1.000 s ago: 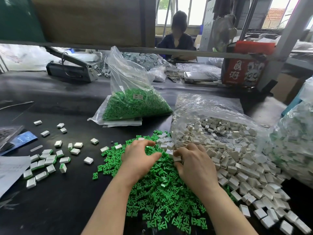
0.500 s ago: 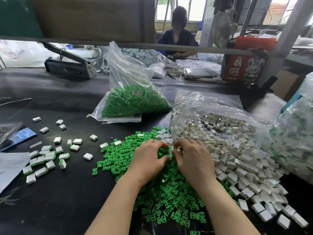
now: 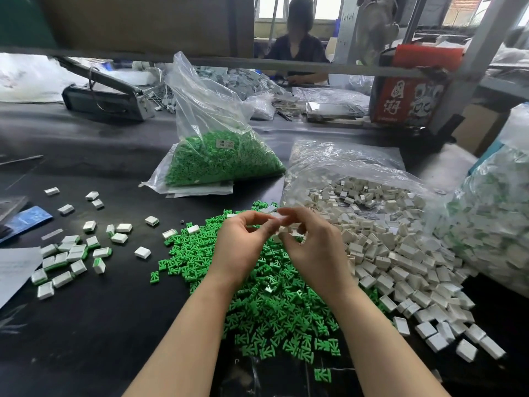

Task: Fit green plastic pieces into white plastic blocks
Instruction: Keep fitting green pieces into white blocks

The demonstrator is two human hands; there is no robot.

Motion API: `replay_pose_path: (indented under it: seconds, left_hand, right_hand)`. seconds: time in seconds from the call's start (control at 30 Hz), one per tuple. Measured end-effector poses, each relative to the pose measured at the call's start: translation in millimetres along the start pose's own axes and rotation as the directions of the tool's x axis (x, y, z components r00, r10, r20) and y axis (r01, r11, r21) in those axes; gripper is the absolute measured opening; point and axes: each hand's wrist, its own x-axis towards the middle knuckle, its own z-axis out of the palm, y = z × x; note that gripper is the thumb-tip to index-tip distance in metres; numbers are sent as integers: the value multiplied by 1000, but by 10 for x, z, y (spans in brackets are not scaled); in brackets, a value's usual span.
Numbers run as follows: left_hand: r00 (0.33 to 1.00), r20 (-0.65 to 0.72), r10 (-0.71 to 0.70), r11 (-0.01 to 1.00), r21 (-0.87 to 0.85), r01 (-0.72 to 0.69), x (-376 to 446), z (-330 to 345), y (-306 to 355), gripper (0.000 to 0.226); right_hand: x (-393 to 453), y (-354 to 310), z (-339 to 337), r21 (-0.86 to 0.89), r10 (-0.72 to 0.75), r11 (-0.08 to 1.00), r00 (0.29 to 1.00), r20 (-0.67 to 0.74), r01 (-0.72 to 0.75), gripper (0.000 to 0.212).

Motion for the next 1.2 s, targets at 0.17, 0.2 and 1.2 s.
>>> replay_pose_path:
  seconds: [0.17,0.2,1.2]
  left_hand:
    - [990,-120,-78,966,-257,45,57,-116,25,8]
    - [988,-119,-98,952,-301,58,60,-132,35,9]
    - [999,-49,-17,984,-177,8,7,75,-65,7]
  right_hand:
    - [6,38,-42,-138,66,990,956,287,-28,18]
    - [-4,20,-33,-194,74,981,927,369,-1,26]
    - [-8,107,79,-76,171,984,976,133,-162,7]
